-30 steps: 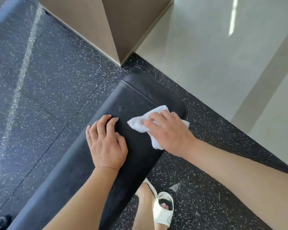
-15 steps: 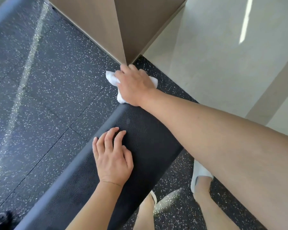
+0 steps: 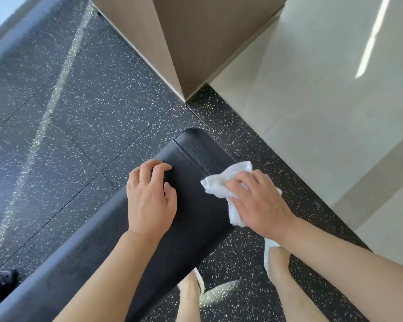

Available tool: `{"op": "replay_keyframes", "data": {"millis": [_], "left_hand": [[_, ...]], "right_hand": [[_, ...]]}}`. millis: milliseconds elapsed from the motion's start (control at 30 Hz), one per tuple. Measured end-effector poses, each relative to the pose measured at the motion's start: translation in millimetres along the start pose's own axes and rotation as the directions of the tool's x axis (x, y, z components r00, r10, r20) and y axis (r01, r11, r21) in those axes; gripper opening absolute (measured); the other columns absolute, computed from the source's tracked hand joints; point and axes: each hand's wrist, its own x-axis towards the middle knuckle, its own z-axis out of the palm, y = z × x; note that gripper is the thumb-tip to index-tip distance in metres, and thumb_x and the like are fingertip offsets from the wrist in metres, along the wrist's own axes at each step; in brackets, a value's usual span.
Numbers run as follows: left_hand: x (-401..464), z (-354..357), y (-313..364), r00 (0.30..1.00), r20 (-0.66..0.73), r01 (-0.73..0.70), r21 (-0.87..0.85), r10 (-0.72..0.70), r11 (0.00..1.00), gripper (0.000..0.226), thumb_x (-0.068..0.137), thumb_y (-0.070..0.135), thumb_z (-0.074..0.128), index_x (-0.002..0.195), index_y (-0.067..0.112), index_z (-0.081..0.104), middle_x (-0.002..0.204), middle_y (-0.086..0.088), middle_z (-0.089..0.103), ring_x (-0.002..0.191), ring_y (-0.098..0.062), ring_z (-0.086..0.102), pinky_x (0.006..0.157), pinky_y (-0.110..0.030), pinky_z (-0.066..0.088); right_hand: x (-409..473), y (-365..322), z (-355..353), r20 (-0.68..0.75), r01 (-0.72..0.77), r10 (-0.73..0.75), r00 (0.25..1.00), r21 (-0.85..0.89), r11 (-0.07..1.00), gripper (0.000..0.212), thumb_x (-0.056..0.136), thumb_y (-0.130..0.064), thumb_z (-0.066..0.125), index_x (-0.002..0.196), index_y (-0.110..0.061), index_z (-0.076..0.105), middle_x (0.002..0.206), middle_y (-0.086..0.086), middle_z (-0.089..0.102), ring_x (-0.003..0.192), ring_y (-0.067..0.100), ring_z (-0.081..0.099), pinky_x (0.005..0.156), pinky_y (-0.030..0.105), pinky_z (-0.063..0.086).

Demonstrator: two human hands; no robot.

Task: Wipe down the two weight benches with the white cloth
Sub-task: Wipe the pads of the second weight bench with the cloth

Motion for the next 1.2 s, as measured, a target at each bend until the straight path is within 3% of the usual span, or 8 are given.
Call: {"op": "replay_keyframes", "data": {"millis": [133, 267, 500, 767, 867, 933, 1067, 1200], "left_hand": [[49, 14, 22, 0.999, 0.005, 0.054, -0.097, -0.054, 0.994, 0.031, 0.096, 0.011, 0.053, 0.127, 0.012, 0.056, 0.136, -0.004, 0.055, 0.121, -0.03, 0.044, 0.104, -0.042, 0.038], [67, 33, 39, 0.977, -0.066, 0.192, -0.161, -0.205, 0.968, 0.032, 0.095, 0.022, 0.044, 0.125, 0.021, 0.054, 0.123, 0.005, 0.059, 0.112, -0.022, 0.049, 0.093, -0.037, 0.037], [67, 45, 39, 0.96, -0.142, 0.228, -0.102, -0.241, 0.968, 0.04, 0.092, 0.026, 0.041, 0.128, 0.016, 0.056, 0.121, -0.001, 0.063, 0.109, -0.027, 0.055, 0.092, -0.038, 0.039], [67, 50, 32, 0.956, -0.206, 0.185, -0.134, -0.21, 0.974, 0.038, 0.093, 0.028, 0.046, 0.126, 0.011, 0.053, 0.124, -0.004, 0.058, 0.114, -0.027, 0.054, 0.103, -0.025, 0.033], [67, 51, 31, 0.954, -0.226, 0.167, -0.14, -0.196, 0.976, 0.034, 0.091, 0.024, 0.047, 0.122, 0.013, 0.053, 0.121, -0.002, 0.056, 0.111, -0.024, 0.053, 0.104, -0.021, 0.032], [67, 51, 30, 0.956, -0.226, 0.159, -0.144, -0.189, 0.977, 0.031, 0.09, 0.024, 0.048, 0.119, 0.014, 0.053, 0.119, -0.001, 0.055, 0.107, -0.022, 0.053, 0.102, -0.022, 0.033], [67, 51, 30, 0.956, -0.236, 0.144, -0.144, -0.176, 0.979, 0.029, 0.09, 0.024, 0.05, 0.116, 0.013, 0.055, 0.12, 0.0, 0.055, 0.105, -0.021, 0.054, 0.102, -0.023, 0.034], [66, 53, 29, 0.953, -0.246, 0.145, -0.15, -0.179, 0.978, 0.026, 0.09, 0.024, 0.05, 0.114, 0.015, 0.055, 0.118, 0.001, 0.054, 0.104, -0.02, 0.054, 0.099, -0.026, 0.036]], "right_hand": [[-2, 13, 1, -0.029, 0.026, -0.022, 0.999, 0.12, 0.992, 0.025, 0.101, -0.027, 0.05, 0.123, -0.018, 0.056, 0.113, 0.006, 0.059, 0.088, 0.027, 0.051, 0.071, 0.044, 0.049], [23, 22, 8, -0.054, -0.147, 0.172, 0.984, 0.318, 0.937, 0.025, 0.106, -0.027, 0.043, 0.118, -0.011, 0.058, 0.115, 0.005, 0.053, 0.092, 0.026, 0.045, 0.082, 0.047, 0.047], [108, 25, 18, 0.023, -0.209, 0.246, 0.969, 0.612, 0.763, 0.015, 0.106, -0.024, 0.055, 0.116, -0.014, 0.058, 0.114, -0.004, 0.049, 0.099, 0.023, 0.046, 0.092, 0.038, 0.043], [231, 17, 21, 0.363, -0.175, -0.097, 0.927, 0.646, 0.743, 0.024, 0.099, -0.041, 0.063, 0.081, -0.026, 0.059, 0.086, -0.008, 0.052, 0.086, 0.014, 0.049, 0.075, 0.032, 0.037], [229, 28, 20, 0.383, -0.218, -0.126, 0.915, 0.731, 0.646, 0.028, 0.1, -0.045, 0.064, 0.082, -0.023, 0.061, 0.087, -0.007, 0.053, 0.082, 0.009, 0.05, 0.075, 0.031, 0.04], [205, 38, 18, 0.311, -0.21, -0.065, 0.948, 0.767, 0.607, 0.023, 0.104, -0.045, 0.057, 0.096, -0.023, 0.061, 0.094, -0.008, 0.053, 0.093, 0.013, 0.052, 0.082, 0.029, 0.044], [119, 54, 18, 0.317, -0.359, 0.168, 0.933, 0.821, 0.444, 0.021, 0.107, -0.052, 0.047, 0.099, -0.033, 0.052, 0.086, -0.013, 0.051, 0.074, 0.008, 0.051, 0.067, 0.014, 0.04], [95, 51, 22, 0.332, -0.407, 0.236, 0.913, 0.776, 0.482, 0.021, 0.107, -0.053, 0.043, 0.097, -0.035, 0.05, 0.084, -0.015, 0.048, 0.072, 0.009, 0.048, 0.067, 0.012, 0.038]]}}
